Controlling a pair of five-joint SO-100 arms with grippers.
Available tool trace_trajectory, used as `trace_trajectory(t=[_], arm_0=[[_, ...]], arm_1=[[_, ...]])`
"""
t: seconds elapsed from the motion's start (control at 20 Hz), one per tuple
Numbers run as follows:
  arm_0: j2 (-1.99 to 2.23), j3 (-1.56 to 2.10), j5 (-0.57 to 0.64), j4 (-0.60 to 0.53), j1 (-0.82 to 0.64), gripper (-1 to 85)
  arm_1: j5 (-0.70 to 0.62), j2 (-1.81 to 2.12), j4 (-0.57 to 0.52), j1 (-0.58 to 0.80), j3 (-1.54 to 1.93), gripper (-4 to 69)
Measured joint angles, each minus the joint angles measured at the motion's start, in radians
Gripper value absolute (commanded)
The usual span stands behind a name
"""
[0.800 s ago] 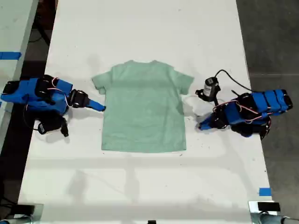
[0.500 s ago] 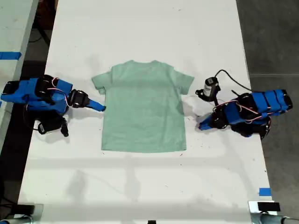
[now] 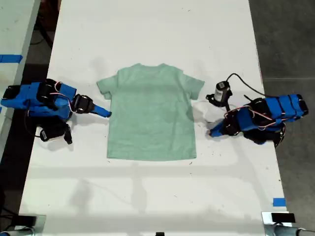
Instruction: Fold t shirt
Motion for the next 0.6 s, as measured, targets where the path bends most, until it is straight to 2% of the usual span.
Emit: trace_trajectory(t=[0.05,0.1,0.15,0.2,0.25,0.3,0.35,0.4,0.45,0.5,0.6], arm_0=[[0.000,0.000,0.000,0.000,0.000,9.9],[0.000,0.000,-0.006,0.000,0.020,10.0],[0.000,0.000,-0.037,0.000,0.069,11.2],[0.005,0.000,-0.067,0.000,0.135,9.3],[0.006,0.000,-0.092,0.000,0.181,5.5],[0.006,0.000,-0.091,-0.003,0.167,-0.3],[0.006,0.000,-0.092,-0.032,0.152,0.0],[0.006,0.000,-0.104,-0.055,0.146,11.1],[0.006,0.000,-0.143,-0.054,0.133,29.1],[0.006,0.000,-0.213,-0.040,0.126,32.8],[0.006,0.000,-0.296,-0.006,0.163,27.8]], arm_1=[[0.080,0.000,-0.021,-0.002,0.002,6.2],[0.224,0.000,-0.025,-0.003,0.002,7.1],[0.408,0.000,-0.026,-0.032,0.002,11.3],[0.549,0.000,-0.029,-0.104,0.003,9.3],[0.621,0.002,-0.031,-0.130,0.003,2.5],[0.684,0.002,-0.034,-0.133,0.003,2.4],[0.727,0.002,-0.049,-0.144,0.003,3.3],[0.727,0.002,-0.063,-0.150,0.003,4.2],[0.726,0.002,-0.098,-0.146,0.002,4.7],[0.704,0.002,-0.138,-0.140,-0.002,5.3],[0.699,-0.034,-0.149,-0.107,-0.046,6.3]])
